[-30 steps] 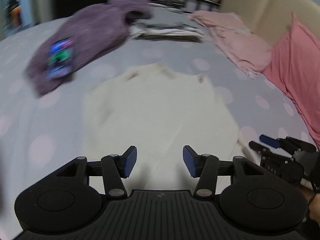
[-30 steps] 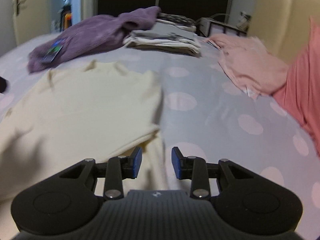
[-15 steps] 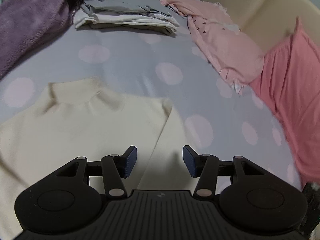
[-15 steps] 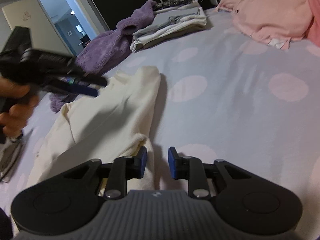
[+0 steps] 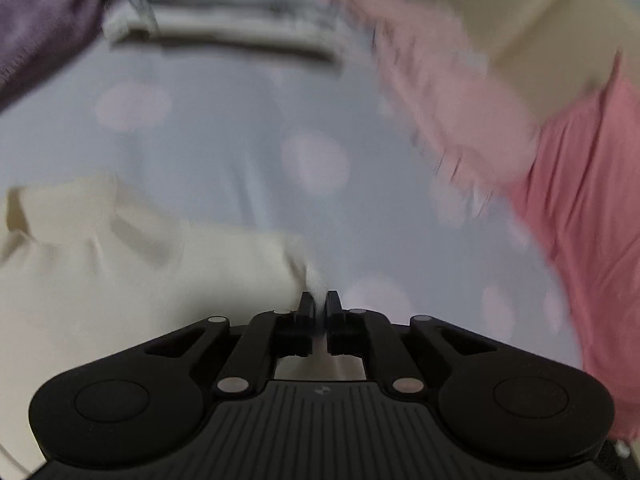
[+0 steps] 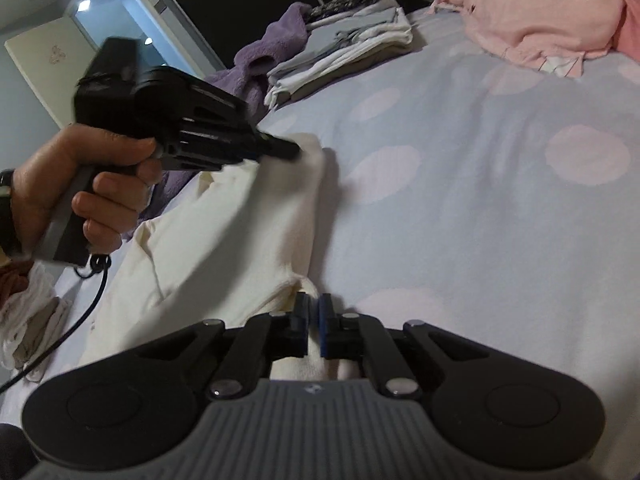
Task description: Fold clothes
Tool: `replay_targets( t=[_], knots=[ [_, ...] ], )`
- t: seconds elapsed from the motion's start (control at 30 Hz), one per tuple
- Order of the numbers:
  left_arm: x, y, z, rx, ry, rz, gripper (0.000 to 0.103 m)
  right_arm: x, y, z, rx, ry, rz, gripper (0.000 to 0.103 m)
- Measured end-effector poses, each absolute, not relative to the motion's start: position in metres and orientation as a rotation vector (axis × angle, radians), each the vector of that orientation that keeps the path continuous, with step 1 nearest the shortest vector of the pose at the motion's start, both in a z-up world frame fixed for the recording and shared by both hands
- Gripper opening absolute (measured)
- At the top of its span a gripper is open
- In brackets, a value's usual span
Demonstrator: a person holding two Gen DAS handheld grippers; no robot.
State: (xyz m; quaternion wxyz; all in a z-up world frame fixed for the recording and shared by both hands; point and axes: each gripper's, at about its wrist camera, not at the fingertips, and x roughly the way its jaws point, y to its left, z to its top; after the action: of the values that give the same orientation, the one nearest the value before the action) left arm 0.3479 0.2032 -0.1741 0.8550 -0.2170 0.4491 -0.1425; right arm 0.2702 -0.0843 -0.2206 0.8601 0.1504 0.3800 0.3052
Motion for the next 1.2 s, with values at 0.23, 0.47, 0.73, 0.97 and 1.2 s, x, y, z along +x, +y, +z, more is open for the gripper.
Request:
replay_targets(
  t=[0.23, 0.47, 0.73, 0.97, 1.2],
  knots=[
    [0.343, 0.225, -0.213, -0.550, 1.023, -0.179, 0.005, 0.261, -0.085, -0.210, 0.209, 0.750, 0.578, 0.005],
    [0.341, 0.230, -0.207, -0.600, 0.927, -0.169, 0.012, 0.249, -0.062, -0.213, -0.018, 0.741, 0.597, 0.009],
    [0.328, 0.247, -0.186, -0.641, 0.845, -0.182, 0.027, 0.252, -0.086, -0.202, 0.108, 0.698, 0.535, 0.014],
    [0.297, 0.246, -0.209, -0.562, 0.978, -0.290, 0.041, 0.256, -0.058, -0.210, 0.200, 0.809, 0.673, 0.019],
    [0.295, 0.237, -0.217, -0.505, 1.084, -0.337, 0.002, 0.255, -0.043, -0.219, 0.169, 0.844, 0.696, 0.020]
  ],
)
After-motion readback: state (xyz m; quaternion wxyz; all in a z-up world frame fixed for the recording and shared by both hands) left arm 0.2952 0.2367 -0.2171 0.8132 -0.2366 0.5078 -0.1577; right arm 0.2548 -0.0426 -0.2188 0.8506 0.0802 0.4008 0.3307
